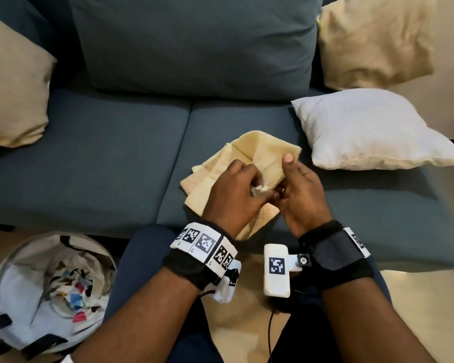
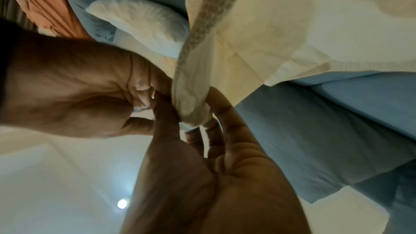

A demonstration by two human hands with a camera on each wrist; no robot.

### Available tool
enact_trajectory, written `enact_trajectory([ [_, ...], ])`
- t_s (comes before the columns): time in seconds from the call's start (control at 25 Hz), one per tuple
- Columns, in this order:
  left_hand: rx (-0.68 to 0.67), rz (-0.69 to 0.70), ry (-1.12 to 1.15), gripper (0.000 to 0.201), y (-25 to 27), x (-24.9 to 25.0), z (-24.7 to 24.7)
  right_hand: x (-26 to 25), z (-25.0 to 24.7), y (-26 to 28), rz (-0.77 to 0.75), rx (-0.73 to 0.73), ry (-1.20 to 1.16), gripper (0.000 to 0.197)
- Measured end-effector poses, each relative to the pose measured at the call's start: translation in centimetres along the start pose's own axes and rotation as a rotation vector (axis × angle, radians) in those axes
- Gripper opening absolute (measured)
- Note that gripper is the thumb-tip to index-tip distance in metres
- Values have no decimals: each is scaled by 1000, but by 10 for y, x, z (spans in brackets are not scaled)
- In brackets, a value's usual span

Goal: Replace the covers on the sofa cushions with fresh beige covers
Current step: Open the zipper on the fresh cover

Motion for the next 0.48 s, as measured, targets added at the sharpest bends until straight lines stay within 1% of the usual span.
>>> enact_trajectory([
  [0.08,110,-77,76,24,-5,-5,-16,-5,3,1,-30,42,162,25],
  [0.12,139,-132,138,23,-5,-9,-20,-8,5,2,-53,63,229,23],
  [0.16,140,-185,209,21,-4,-12,-21,-10,8,3,-73,69,292,22],
  [0.24,95,-244,325,18,1,-18,-16,-9,14,7,-96,58,402,22],
  [0.32,45,-251,410,11,6,-21,-11,-10,15,9,-115,64,460,21],
  [0.4,17,-245,467,6,7,-21,-13,-15,14,12,-146,79,473,20],
  [0.48,-2,-239,492,6,2,-17,-20,-23,16,14,-193,88,446,19],
])
Point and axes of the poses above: each hand's wrist, its own y-axis away from the middle knuckle, its own z-axis out of the palm, x = y × z, the point moved 7 cm from there along -y, towards the middle knuckle, and after that the axes turned 10 degrees about z, right-handed, at the moved point
